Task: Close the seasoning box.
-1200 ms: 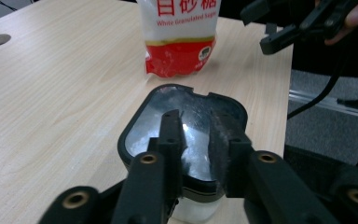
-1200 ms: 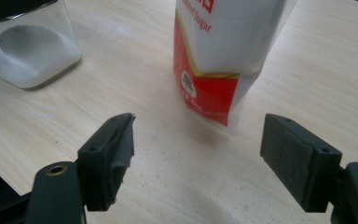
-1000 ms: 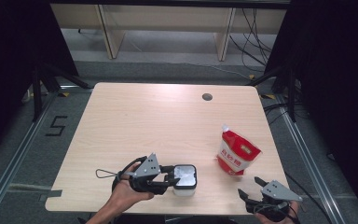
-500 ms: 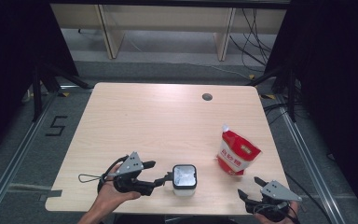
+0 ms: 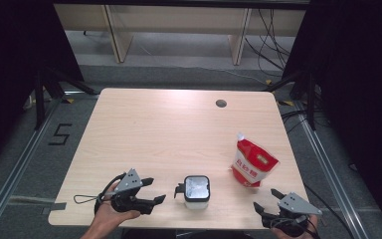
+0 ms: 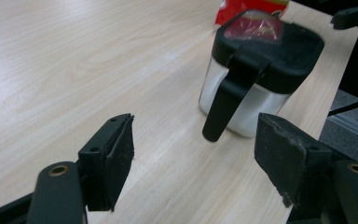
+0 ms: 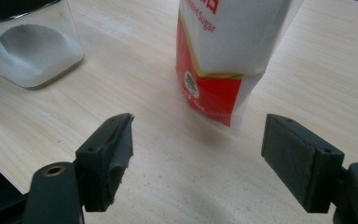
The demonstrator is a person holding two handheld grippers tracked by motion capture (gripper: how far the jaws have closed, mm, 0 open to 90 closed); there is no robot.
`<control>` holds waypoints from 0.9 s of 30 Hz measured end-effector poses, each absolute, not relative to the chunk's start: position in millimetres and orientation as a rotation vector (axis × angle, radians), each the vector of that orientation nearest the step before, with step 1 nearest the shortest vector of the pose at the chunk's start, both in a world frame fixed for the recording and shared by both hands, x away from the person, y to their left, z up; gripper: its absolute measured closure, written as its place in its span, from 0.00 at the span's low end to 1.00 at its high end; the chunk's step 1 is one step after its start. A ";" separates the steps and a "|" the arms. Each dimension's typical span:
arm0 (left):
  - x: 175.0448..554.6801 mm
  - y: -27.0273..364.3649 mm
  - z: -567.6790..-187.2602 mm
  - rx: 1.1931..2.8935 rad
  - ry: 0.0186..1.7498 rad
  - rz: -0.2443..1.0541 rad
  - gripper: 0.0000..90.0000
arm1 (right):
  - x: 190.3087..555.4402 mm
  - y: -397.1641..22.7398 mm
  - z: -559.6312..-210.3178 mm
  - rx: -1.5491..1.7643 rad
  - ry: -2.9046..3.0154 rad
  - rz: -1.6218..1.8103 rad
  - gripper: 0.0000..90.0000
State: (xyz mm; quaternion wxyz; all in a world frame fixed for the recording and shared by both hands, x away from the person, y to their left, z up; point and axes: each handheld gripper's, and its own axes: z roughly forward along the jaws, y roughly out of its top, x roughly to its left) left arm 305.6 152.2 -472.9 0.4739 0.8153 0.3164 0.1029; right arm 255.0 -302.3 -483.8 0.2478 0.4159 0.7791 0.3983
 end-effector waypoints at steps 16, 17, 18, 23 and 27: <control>287.4 173.3 -493.0 2.013 0.855 0.257 0.19 | 257.3 -298.3 -487.5 1.110 2.174 1.113 0.18; 286.0 172.6 -494.2 1.989 0.859 0.246 0.19 | 257.0 -298.5 -487.3 1.103 2.178 1.103 0.18; 285.0 173.9 -494.4 2.006 0.849 0.243 0.18 | 257.5 -298.7 -487.5 1.075 2.169 1.099 0.18; 281.5 176.6 -496.3 2.045 0.778 0.226 0.16 | 257.8 -297.2 -488.8 1.086 2.191 1.119 0.18; 280.9 179.4 -499.0 2.057 0.805 0.235 0.17 | 257.0 -297.4 -489.4 1.109 2.179 1.092 0.18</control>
